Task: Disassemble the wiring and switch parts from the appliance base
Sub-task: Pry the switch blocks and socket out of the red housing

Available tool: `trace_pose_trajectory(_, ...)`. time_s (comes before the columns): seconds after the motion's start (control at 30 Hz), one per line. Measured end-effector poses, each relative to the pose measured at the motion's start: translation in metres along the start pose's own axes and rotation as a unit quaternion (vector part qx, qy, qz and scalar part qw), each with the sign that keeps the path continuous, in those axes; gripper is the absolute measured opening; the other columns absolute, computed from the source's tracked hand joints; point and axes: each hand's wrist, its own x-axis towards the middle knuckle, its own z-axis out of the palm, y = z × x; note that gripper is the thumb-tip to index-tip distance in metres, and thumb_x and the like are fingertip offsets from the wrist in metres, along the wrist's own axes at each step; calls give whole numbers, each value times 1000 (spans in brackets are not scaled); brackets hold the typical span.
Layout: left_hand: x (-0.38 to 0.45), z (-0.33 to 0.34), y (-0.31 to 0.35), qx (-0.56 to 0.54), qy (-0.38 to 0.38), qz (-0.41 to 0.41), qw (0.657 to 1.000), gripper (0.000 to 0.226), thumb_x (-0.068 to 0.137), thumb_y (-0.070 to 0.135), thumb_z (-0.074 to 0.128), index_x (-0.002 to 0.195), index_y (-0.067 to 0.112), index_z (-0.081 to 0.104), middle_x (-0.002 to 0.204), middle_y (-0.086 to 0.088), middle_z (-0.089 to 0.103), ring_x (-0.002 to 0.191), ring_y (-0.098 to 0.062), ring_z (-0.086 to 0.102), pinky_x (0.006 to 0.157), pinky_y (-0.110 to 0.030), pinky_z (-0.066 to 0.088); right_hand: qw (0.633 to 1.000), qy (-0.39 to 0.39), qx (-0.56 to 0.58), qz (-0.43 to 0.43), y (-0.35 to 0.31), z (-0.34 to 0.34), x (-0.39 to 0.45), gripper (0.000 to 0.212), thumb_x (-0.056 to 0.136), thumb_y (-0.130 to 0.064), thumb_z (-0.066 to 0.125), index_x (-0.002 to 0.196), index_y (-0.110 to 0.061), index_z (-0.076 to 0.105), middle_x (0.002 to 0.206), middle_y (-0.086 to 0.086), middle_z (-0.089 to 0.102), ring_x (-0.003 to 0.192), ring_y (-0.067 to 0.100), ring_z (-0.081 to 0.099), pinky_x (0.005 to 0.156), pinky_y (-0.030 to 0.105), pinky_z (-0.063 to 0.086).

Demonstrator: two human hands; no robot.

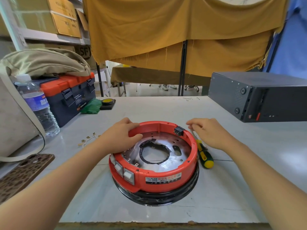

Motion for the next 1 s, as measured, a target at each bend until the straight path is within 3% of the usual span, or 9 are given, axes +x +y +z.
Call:
trace_pose_trajectory(0.1,1,1,4,43,4,-1,999,58,91,56,43,142,30,38,122,5,40,107,-14,47,95,-32,42,999,-29,14,5,-22,6,6,34,92,-39,57,119,-19,63,112,1,65,97,16,59,82,24,43)
trace_pose_trajectory(0.2,1,3,4,70,2,-7,997,60,90,60,39,142,30,38,127,3,36,114,-17,46,97,-40,44,996,-61,-60,-2,-35,13,11,36,84,-33,70,116,-16,65,110,7,67,95,21,61,84,30,49)
trace_pose_trajectory(0.4,3,2,4,97,10,-13,995,57,89,62,37,142,41,31,117,1,37,105,-21,51,86,-37,48,994,-69,-73,-42,-38,16,17,26,88,-25,66,113,-18,67,108,7,69,94,24,61,82,31,48)
trace_pose_trajectory(0.5,6,-2,7,112,3,-20,993,49,89,60,39,134,40,41,112,-1,43,101,-25,54,83,-38,48,991,-81,-93,-51,-39,18,21,26,91,-24,61,116,-18,65,107,8,67,94,26,60,83,35,49)
trace_pose_trajectory(0.6,9,-6,10,95,47,-15,994,38,89,54,45,112,26,58,97,0,48,94,-24,55,78,-35,47,988,-93,-99,-68,-42,20,25,28,91,-22,59,118,-19,63,111,8,66,94,25,59,83,34,48)
trace_pose_trajectory(0.67,14,-6,12,68,60,3,996,35,89,47,49,103,16,60,100,-2,54,93,-24,56,78,-35,47,987,-101,-94,-80,-46,23,27,31,91,-22,59,121,-20,61,115,7,64,97,24,58,85,32,47)
trace_pose_trajectory(0.8,26,-3,21,14,10,67,998,38,87,32,59,121,13,55,121,-3,58,110,-20,54,92,-33,44,986,-106,-86,-100,-54,30,30,34,90,-23,59,124,-23,56,116,7,63,99,24,57,85,35,47)
trace_pose_trajectory(1.0,42,6,31,-60,17,116,991,28,82,13,63,110,13,63,106,-4,67,99,-20,58,85,-30,45,984,-100,-101,-103,-61,37,31,43,87,-26,57,128,-21,44,114,10,63,95,28,58,82,42,50)
